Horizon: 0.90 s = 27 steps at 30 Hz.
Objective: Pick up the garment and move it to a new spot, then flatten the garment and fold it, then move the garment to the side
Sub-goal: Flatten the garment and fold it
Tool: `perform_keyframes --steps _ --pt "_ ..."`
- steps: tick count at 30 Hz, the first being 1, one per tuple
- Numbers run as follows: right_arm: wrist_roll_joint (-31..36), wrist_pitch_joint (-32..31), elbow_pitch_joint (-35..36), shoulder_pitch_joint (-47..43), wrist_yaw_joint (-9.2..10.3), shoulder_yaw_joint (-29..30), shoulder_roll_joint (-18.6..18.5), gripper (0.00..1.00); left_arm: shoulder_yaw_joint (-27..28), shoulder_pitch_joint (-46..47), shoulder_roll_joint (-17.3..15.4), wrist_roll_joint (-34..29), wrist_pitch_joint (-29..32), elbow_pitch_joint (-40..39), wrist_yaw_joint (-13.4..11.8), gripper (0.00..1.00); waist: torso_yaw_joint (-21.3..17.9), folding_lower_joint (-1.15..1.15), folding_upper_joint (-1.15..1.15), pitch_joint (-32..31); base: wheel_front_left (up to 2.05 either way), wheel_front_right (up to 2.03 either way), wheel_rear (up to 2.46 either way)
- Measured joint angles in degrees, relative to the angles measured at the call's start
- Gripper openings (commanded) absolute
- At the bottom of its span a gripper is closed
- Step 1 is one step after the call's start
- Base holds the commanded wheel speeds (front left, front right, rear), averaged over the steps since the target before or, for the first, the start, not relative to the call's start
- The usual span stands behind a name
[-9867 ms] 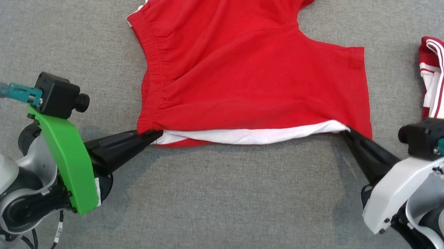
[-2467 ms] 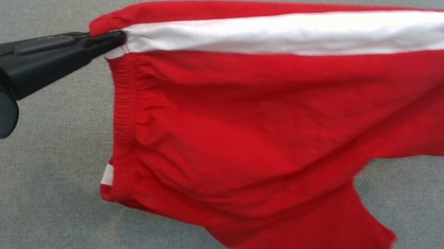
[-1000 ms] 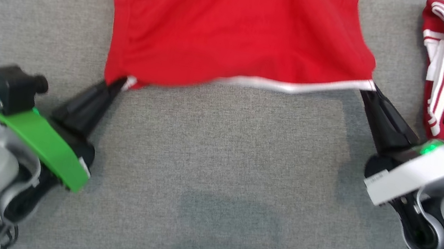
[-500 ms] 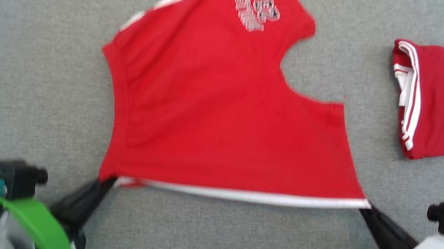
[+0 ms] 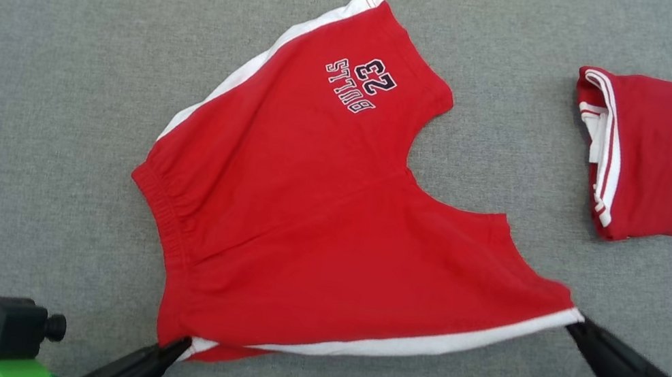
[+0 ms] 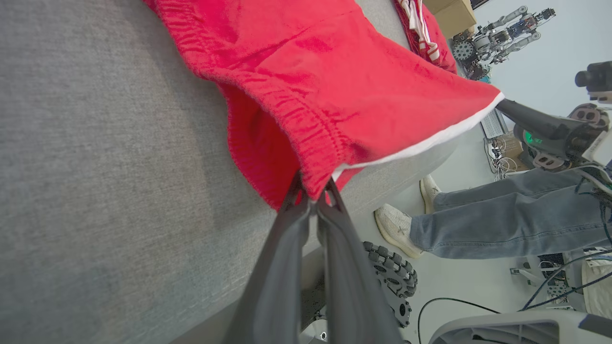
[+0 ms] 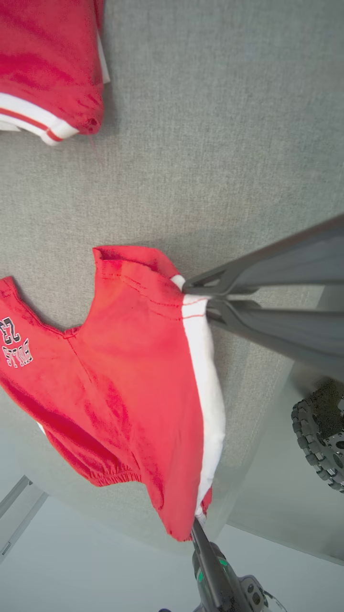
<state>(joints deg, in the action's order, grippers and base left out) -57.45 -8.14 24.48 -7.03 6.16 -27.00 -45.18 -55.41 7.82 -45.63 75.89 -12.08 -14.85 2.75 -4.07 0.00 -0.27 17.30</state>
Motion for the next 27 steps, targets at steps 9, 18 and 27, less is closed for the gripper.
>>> perform_keyframes --steps 9,18,27 --pt "-1.7 -4.1 1.1 15.1 0.00 5.3 -0.4 0.00 5.1 8.6 -1.0 6.3 4.5 -4.6 0.4 0.00 1.0 0.00 0.00 5.8 0.00 0.00 0.00" --pt "-4.2 -10.5 -3.2 28.0 0.08 6.7 -0.1 0.00 7.6 18.6 0.5 11.9 10.9 -4.8 0.2 0.00 5.1 0.00 0.00 10.8 0.00 0.00 0.00" --pt "-1.2 -13.2 -9.1 40.4 0.63 8.5 0.6 0.00 8.5 29.8 7.0 13.0 16.2 -1.7 -0.1 0.00 11.2 0.00 0.00 16.7 0.00 0.00 0.00"
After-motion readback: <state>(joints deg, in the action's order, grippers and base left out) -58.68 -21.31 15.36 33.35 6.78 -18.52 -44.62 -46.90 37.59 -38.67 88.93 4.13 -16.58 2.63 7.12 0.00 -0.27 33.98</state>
